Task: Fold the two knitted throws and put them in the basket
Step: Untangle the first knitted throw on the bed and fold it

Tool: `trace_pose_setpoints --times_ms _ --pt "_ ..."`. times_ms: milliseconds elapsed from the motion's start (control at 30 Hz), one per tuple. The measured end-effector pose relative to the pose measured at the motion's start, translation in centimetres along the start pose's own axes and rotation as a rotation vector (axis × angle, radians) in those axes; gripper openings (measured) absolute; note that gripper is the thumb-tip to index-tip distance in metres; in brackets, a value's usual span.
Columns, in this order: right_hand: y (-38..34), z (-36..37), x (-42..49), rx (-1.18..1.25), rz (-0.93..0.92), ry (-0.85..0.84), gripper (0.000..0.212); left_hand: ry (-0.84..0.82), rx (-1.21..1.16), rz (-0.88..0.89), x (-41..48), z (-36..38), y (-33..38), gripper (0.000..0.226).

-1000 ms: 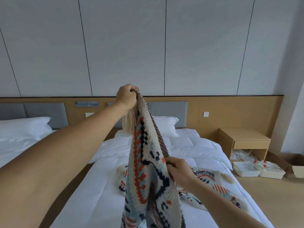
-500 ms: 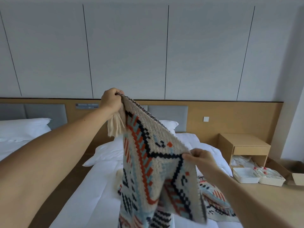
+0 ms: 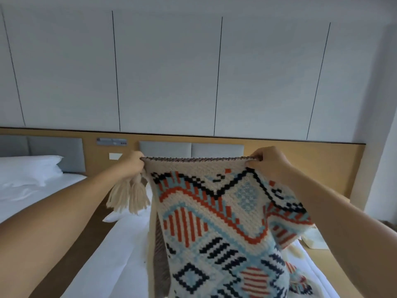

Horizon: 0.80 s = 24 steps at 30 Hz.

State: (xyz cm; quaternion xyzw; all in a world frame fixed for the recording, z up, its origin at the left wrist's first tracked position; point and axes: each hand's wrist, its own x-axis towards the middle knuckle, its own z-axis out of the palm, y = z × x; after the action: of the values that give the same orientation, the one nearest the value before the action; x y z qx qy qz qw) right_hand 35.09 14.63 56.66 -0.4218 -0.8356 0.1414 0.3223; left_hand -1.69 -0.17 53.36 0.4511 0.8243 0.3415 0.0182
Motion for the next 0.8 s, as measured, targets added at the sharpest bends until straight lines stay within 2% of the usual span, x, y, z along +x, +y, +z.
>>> trace_pose_setpoints --times_ms 100,267,433,567,633,733,800 --pt "0.2 0.9 -0.2 0.026 0.022 -0.008 0.011 -0.094 0.111 -0.028 -2.0 1.3 -0.1 0.025" --pt "1.1 1.9 -0.7 0.037 0.069 -0.002 0.015 -0.146 0.177 -0.006 -3.1 3.4 -0.7 0.03" --pt "3.1 0.7 -1.9 0.022 0.061 -0.005 0.018 -0.114 -0.079 0.105 -3.2 3.9 -0.1 0.03" --pt "5.0 -0.5 -2.5 0.118 0.119 -0.11 0.022 -0.279 -0.349 0.177 -4.2 2.6 0.7 0.035" --pt "5.5 -0.6 -2.6 0.192 0.177 -0.102 0.021 -0.345 -0.396 0.214 -4.1 2.3 1.2 0.042" --pt "5.9 -0.2 -2.5 0.269 0.248 -0.027 0.019 -0.291 -0.45 0.242 -3.4 2.6 2.1 0.038" --pt "6.0 0.5 -2.4 0.236 0.256 -0.006 0.022 -0.24 -0.533 0.225 -3.0 2.8 2.7 0.038"
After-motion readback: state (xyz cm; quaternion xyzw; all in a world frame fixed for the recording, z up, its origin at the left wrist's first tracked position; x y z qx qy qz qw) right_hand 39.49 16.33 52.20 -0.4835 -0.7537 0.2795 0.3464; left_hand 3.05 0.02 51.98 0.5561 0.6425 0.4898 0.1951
